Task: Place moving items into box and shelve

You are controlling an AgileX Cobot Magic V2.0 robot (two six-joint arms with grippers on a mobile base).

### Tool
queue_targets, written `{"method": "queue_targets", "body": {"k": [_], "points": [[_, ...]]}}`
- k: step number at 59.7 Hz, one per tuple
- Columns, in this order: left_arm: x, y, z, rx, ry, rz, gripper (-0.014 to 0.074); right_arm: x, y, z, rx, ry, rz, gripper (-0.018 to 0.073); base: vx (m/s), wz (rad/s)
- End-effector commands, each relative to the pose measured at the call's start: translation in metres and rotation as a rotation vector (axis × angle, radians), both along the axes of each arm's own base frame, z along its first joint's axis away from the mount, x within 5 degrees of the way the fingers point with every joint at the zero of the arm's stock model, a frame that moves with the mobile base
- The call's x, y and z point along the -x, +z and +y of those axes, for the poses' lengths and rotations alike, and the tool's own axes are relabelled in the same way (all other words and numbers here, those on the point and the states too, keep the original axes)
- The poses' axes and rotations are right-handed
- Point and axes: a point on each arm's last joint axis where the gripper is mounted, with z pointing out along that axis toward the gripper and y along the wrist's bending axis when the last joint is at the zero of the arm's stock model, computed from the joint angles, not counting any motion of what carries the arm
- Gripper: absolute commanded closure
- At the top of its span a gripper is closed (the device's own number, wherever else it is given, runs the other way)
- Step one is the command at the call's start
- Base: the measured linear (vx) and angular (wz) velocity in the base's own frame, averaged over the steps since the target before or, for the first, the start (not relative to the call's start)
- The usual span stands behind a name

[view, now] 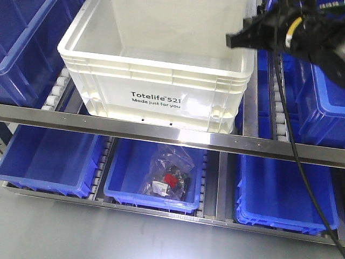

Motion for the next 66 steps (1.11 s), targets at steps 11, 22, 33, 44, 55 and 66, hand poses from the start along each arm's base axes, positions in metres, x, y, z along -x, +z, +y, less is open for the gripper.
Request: {"method": "queue_targets", "body": {"k": [11,22,33,44,55,66], "points": [[0.000,0.012,0.000,0.004,0.005,-0.086,0.0597,0.078,0.038,-0.018,-0.094,0.059,-0.210,0.0564,0.00,0.00],[0.000,0.012,0.000,0.004,0.005,-0.086,0.0597,0.134,0.038,-0.036,-0.120,0.071,-0.310,0.0564,0.00,0.00],[0.000,0.012,0.000,0.004,0.005,-0.086,0.0597,0.184,0.007,-0.063,-0.240,-0.027,-0.315,0.0564,0.00,0.00],[0.000,0.012,0.000,0.004,0.005,-0.086,0.0597,0.219,-0.038,-0.079,-0.567,-0.151,-0.268,0.0564,0.00,0.00],[0.000,0.012,0.000,0.004,0.005,-0.086,0.0597,0.243,-0.088,-0.084,-0.603,-0.175,-0.267,0.0564,0.00,0.00],[0.000,0.012,0.000,0.004,0.005,-0.086,0.0597,0.260,-0.110,-0.080,-0.166,-0.042,-0.436,0.0564,0.00,0.00]]}}
